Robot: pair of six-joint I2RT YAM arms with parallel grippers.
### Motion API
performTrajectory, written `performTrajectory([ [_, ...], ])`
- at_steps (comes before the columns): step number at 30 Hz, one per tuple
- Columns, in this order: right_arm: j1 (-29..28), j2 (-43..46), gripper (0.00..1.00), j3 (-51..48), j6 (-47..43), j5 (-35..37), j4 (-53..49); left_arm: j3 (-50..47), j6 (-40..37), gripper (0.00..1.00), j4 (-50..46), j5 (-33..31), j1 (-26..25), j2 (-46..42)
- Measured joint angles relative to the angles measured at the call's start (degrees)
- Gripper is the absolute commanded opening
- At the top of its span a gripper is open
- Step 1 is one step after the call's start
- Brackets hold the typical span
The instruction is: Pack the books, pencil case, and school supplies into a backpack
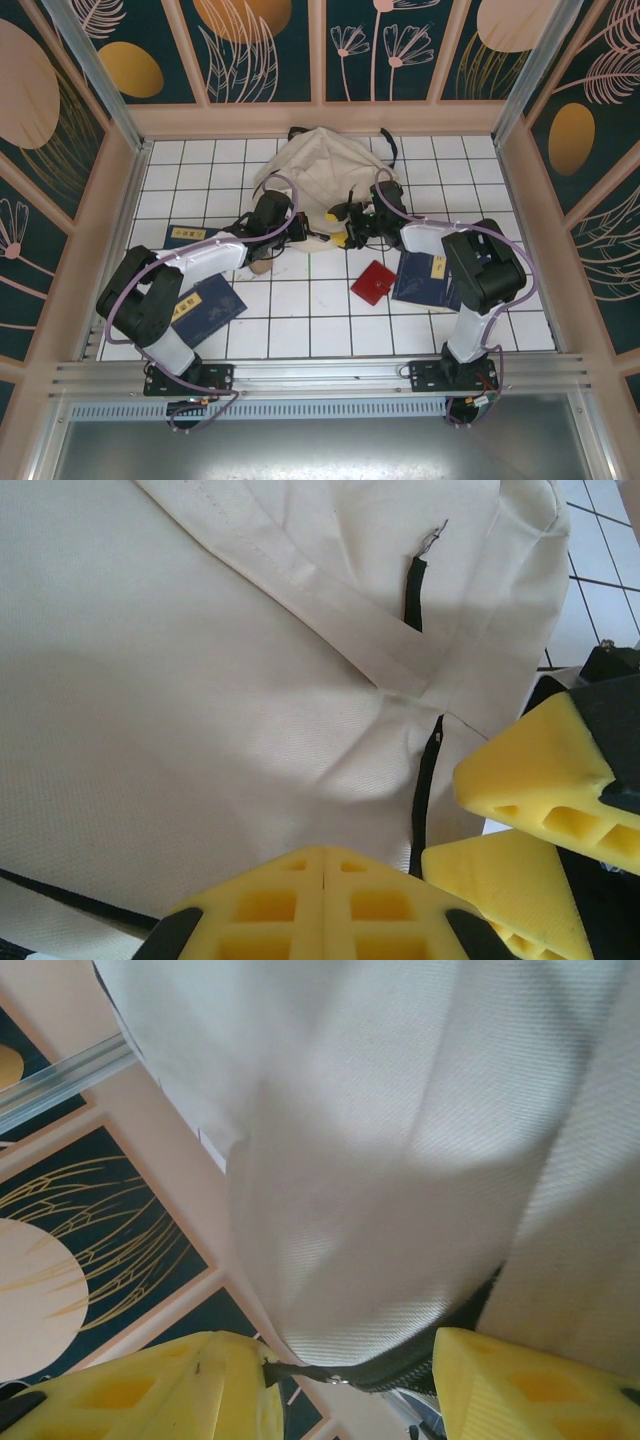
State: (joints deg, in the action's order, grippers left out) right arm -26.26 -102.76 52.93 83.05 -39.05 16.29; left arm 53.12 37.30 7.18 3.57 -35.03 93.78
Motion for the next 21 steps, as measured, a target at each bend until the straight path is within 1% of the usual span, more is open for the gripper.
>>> performTrajectory([
  [5, -0.11, 0.76, 0.58, -0.22, 0.28, -0.07, -0.17, 0.0, -0.02, 0.0, 0.33, -0.26, 0.0, 0.0],
  [9, -0.39, 0.76, 0.56, -0.24, 1.44, -0.07, -0.13, 0.0, -0.02, 0.0, 0.33, -0.28, 0.0, 0.0],
  [16, -1.62, 0.11, 0.47, -0.24, 4.04, -0.07, 0.13, 0.0, -0.02, 0.0, 0.35, -0.22, 0.0, 0.0],
  [21, -2.1, -1.75, 0.38, -0.04, 5.42, 0.0, 0.04, -0.79, -0.02, 0.0, 1.22, 0.24, 0.0, -0.24],
])
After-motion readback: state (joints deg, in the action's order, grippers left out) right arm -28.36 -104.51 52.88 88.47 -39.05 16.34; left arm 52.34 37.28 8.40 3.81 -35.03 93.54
